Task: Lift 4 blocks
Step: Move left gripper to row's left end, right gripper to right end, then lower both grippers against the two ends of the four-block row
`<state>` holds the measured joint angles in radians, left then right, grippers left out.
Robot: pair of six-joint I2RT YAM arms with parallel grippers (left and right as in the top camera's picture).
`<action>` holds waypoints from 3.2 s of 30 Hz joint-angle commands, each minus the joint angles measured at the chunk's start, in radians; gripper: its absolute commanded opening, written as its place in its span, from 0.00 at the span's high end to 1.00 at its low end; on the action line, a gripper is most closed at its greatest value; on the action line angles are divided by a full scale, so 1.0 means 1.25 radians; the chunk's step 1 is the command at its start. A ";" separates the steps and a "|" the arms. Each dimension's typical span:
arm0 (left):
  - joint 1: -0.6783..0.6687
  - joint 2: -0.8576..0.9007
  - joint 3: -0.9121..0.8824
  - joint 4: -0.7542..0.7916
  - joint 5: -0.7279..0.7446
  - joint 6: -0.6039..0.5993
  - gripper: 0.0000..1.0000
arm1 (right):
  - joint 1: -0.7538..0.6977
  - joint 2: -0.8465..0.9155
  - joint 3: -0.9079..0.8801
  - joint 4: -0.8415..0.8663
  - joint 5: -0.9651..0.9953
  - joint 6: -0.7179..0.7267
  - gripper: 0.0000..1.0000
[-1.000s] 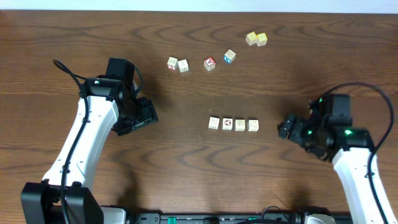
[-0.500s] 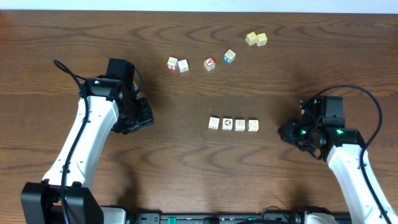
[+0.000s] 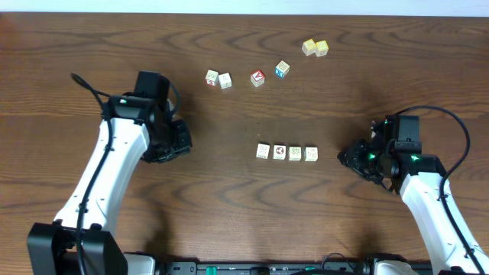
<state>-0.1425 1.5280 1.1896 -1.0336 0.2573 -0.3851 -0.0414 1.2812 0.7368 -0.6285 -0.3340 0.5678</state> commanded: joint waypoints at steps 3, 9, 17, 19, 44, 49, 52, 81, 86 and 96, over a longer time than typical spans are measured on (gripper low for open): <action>-0.051 0.003 -0.016 0.035 0.010 0.005 0.71 | 0.016 0.004 0.002 0.010 -0.003 0.033 0.70; -0.079 0.006 -0.046 0.091 -0.001 -0.087 0.71 | 0.036 0.027 0.002 0.031 -0.003 0.033 0.73; -0.079 0.017 -0.111 0.168 -0.033 -0.113 0.71 | 0.038 0.038 0.002 0.029 -0.006 0.039 0.58; -0.079 0.023 -0.128 0.199 -0.033 -0.116 0.71 | 0.041 0.038 0.002 0.036 -0.005 0.039 0.59; -0.080 0.095 -0.154 0.297 -0.029 -0.139 0.93 | 0.225 0.163 0.000 0.184 0.165 0.037 0.99; -0.080 0.095 -0.172 0.334 -0.026 -0.140 0.92 | 0.224 0.163 0.000 0.186 0.165 0.036 0.99; -0.080 0.095 -0.197 0.369 -0.002 -0.143 0.93 | 0.225 0.163 0.000 0.186 0.165 0.036 0.99; -0.206 0.095 -0.254 0.631 0.002 -0.241 0.93 | 0.180 0.176 0.000 0.144 0.219 0.073 0.99; -0.224 0.100 -0.254 0.664 -0.014 -0.242 0.93 | 0.179 0.185 0.000 0.145 0.218 0.072 0.99; -0.267 0.211 -0.254 0.734 -0.017 -0.274 0.93 | 0.181 0.195 0.000 0.150 0.216 0.072 0.99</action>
<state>-0.4587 1.7538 0.8791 -0.1375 0.2478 -0.7109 0.1886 1.5146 0.7368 -0.4442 -0.0769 0.6441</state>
